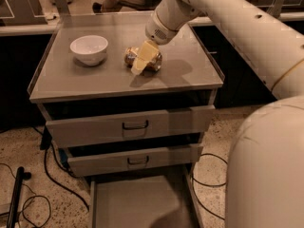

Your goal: Place orange can into bottom drawer

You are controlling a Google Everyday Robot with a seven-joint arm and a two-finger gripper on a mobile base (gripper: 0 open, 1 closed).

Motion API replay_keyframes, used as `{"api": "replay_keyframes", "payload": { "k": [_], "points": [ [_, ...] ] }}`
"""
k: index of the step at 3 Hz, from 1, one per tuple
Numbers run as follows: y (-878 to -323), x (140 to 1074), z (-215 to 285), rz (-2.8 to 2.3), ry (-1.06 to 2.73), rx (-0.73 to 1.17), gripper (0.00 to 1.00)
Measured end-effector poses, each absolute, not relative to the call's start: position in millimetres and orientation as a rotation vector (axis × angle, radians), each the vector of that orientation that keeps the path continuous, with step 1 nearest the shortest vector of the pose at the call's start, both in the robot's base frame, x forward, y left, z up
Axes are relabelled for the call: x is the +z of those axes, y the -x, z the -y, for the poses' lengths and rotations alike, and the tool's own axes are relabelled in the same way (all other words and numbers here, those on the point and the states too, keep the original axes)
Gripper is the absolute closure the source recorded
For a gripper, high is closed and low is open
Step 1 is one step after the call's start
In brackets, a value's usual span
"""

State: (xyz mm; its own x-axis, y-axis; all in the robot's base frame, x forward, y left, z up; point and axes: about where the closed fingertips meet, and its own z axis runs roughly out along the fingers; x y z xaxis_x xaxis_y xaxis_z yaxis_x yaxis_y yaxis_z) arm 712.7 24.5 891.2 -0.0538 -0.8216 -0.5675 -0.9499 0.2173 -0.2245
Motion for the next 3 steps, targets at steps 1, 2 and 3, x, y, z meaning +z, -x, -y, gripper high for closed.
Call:
{"api": "replay_keyframes", "payload": {
  "k": [1,2,3],
  "points": [
    [-729,880,-21,-1.932,1.606,0.291,0.0],
    [-731,870,-24,-1.955,1.565,0.333,0.0],
    [-721,849,-27,-1.997,1.525,0.388,0.0]
  ]
}}
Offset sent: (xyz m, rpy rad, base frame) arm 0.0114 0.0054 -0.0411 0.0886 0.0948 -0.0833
